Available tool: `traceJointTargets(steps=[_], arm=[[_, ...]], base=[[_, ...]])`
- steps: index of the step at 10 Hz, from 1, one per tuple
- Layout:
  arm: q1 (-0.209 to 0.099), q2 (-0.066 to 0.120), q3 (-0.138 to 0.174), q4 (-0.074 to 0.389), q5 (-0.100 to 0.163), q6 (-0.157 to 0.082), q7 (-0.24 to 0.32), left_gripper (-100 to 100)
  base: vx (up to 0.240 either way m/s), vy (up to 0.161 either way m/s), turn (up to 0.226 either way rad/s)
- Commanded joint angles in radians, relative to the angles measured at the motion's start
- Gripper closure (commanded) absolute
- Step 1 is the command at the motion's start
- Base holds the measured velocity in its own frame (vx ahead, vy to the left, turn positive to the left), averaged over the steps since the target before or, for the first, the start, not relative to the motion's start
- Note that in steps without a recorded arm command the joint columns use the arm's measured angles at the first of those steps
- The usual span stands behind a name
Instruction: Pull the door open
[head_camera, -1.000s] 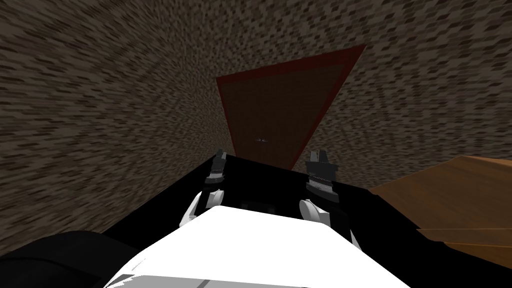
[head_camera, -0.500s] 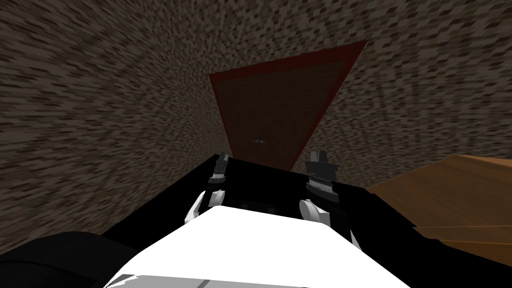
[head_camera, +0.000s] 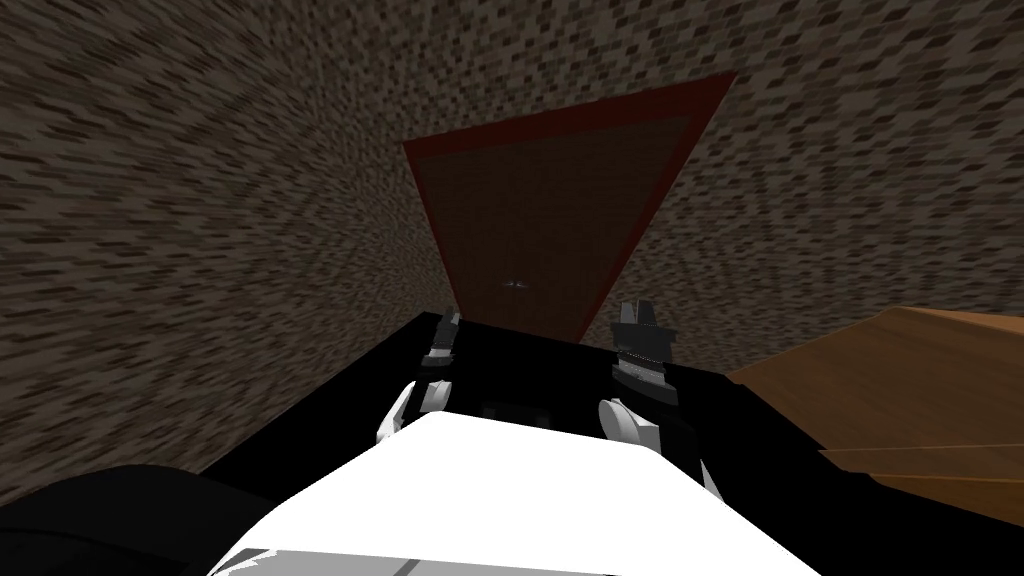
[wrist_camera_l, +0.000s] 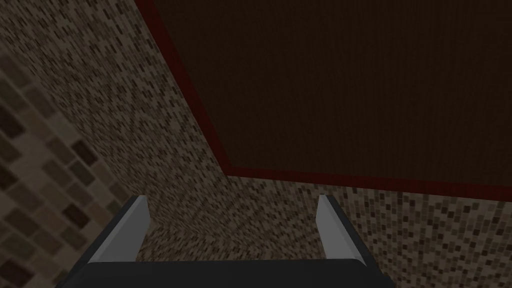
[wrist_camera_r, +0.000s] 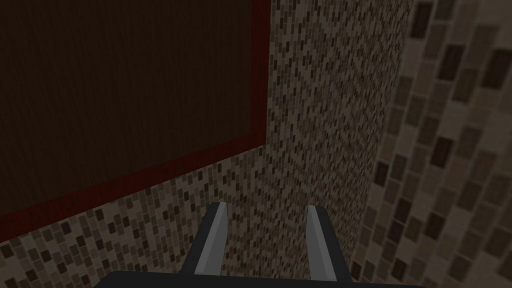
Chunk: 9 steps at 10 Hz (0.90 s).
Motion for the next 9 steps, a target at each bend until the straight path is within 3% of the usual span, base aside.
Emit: traceJointTargets(steps=[1, 9], arm=[[-0.01, 0.005, -0.001, 0.036, 0.003, -0.009, 0.008, -100], [-0.063, 0.035, 0.001, 0.216, 0.024, -0.045, 0.053, -100]], base=[[0.107, -0.016, -0.046], [0.101, -0.012, -0.057]])
